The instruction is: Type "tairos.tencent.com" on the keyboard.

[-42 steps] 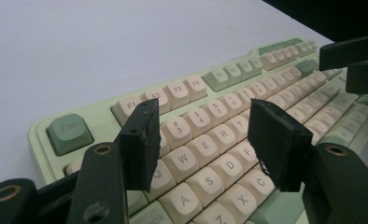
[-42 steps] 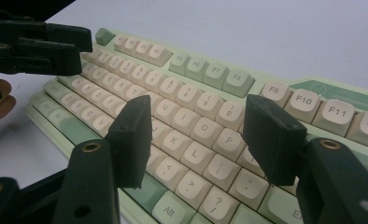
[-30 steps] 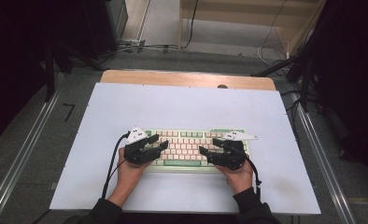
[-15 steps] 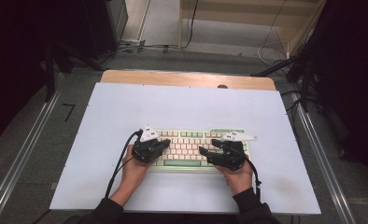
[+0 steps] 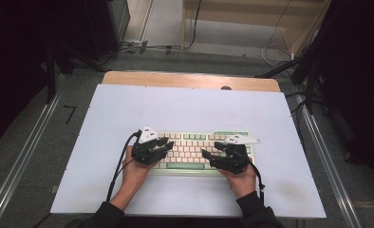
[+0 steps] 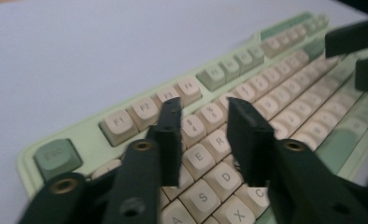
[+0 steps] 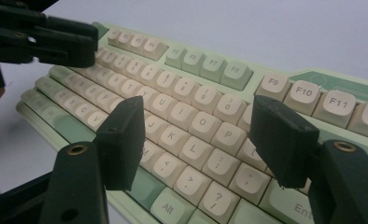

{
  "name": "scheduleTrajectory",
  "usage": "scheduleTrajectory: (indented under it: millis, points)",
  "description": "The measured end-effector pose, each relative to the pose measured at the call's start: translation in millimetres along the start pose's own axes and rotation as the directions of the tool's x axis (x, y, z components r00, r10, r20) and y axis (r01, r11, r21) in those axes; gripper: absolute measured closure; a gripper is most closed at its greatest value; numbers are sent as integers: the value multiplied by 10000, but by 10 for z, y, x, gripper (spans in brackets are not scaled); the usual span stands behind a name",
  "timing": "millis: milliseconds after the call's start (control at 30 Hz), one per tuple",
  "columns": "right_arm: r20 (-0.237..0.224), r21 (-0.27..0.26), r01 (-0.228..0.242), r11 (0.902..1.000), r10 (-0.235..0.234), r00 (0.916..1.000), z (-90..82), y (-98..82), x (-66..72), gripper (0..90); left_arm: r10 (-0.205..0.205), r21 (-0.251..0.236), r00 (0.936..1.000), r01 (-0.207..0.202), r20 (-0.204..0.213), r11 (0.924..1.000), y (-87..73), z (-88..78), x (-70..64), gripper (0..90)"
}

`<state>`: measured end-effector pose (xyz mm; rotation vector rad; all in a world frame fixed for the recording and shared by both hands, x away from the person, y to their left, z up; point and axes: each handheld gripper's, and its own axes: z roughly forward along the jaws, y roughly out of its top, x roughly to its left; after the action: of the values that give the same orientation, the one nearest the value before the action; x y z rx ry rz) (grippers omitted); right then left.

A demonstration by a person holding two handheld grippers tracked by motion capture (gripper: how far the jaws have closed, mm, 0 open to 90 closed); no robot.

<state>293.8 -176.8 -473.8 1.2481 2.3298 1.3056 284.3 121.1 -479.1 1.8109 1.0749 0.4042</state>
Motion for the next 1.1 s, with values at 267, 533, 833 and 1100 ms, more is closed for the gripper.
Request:
scheduleTrajectory:
  millis: [267, 533, 833, 1100]
  points:
    - [-42, -68, 65, 10000, -65, 10000, -4, 1, 4, 378, -998, -975, 9950, 988, -62, 9903, -78, -251, 245, 423]
    - [-356, -118, 228, 9997, -232, 9991, -2, 4, 23, 603, -1626, -1251, 9846, 1537, -642, 9802, -173, -350, 430, 385]
    - [-702, 44, 696, 9976, -692, 9951, 62, -10, 118, 874, -1432, -1197, 9866, 1333, -787, 9838, -182, -323, 413, 386]
    - [-875, 369, 1017, 9941, -982, 9913, 152, -23, 213, 874, -1311, -1007, 9885, 1232, -756, 9873, -193, -285, 384, 390]
